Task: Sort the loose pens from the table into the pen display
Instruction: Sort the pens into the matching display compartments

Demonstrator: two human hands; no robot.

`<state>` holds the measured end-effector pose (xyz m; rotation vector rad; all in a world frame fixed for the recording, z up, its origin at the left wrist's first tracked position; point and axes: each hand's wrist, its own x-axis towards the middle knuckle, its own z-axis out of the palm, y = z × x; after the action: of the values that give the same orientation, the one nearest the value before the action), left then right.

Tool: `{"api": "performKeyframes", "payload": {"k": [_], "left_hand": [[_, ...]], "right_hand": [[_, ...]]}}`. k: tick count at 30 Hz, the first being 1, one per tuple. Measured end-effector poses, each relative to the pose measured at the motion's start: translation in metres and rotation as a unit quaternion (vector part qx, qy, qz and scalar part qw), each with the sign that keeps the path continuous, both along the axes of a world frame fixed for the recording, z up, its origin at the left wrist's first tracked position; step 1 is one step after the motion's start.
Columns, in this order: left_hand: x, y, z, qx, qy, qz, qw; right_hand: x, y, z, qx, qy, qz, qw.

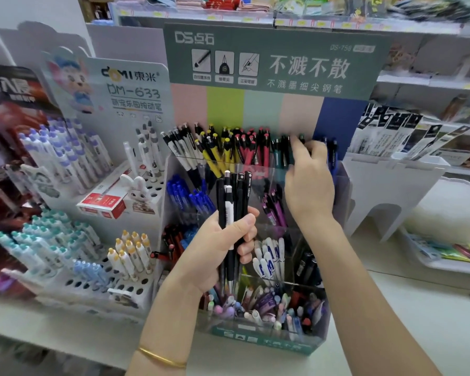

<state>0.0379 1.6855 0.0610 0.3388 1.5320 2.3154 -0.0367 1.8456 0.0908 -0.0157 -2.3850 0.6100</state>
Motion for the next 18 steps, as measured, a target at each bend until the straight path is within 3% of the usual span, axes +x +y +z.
{"api": "performKeyframes", "payload": {"k": [3, 7, 9, 11, 14, 18], "left_hand": [[-0.011, -0.009, 0.002, -0.007, 0.013, -0.022, 1.0], [-0.022, -0.028, 0.003, -0.002, 0.025, -0.078, 0.997], [-0.027, -0.041, 0.004, -0.027, 0.038, -0.103, 0.994], [-0.032, -0.055, 0.004, -0.039, 0.04, -0.132, 0.99], [-0.037, -0.076, 0.005, -0.038, 0.031, -0.173, 0.984], [-0.043, -0.1, 0.002, -0.039, 0.015, -0.226, 0.973]], "right_hand": [[0.006, -0.006, 0.003, -0.029, 0.009, 0.011, 0.999], [0.025, -0.028, 0.011, -0.144, 0.068, 0.061, 0.985], [0.037, -0.047, 0.02, -0.237, 0.015, 0.158, 0.959], [0.045, -0.066, 0.032, -0.291, -0.1, 0.251, 0.918], [0.043, -0.085, 0.041, -0.223, -0.224, 0.308, 0.898], [0.033, -0.1, 0.038, -0.229, -0.243, 0.321, 0.886]]}}
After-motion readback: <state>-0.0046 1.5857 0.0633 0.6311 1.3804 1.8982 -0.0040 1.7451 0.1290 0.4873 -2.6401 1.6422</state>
